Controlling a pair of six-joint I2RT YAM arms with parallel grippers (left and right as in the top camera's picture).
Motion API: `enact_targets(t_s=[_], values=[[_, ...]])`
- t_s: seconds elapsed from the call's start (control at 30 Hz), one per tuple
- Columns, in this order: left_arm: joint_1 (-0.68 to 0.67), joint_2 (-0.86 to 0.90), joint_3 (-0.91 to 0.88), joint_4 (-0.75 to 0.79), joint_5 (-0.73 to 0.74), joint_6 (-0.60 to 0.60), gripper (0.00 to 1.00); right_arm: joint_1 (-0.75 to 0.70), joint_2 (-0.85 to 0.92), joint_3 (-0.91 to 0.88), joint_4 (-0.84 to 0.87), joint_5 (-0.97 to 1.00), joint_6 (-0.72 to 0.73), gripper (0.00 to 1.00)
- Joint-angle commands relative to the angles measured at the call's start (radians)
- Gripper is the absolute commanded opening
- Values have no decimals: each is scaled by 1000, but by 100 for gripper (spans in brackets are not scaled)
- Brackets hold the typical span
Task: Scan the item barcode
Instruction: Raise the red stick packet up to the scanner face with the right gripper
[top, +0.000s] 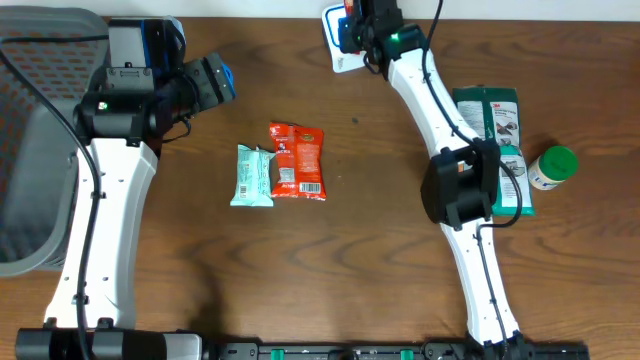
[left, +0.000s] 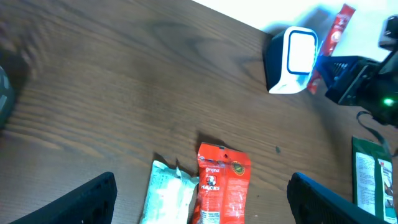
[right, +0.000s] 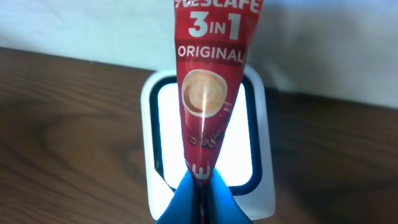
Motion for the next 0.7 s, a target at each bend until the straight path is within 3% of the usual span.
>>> enact_targets(t_s=[0.0, 0.47, 0.67], values=[[3, -7, 3, -2, -2, 8, 88, 7, 32, 12, 2, -7, 32, 1], [3, -7, 3, -2, -2, 8, 88, -3, 33, 15, -6, -68, 32, 1], [3, -7, 3, -2, -2, 8, 88, -46, -47, 19, -27, -198, 34, 1]])
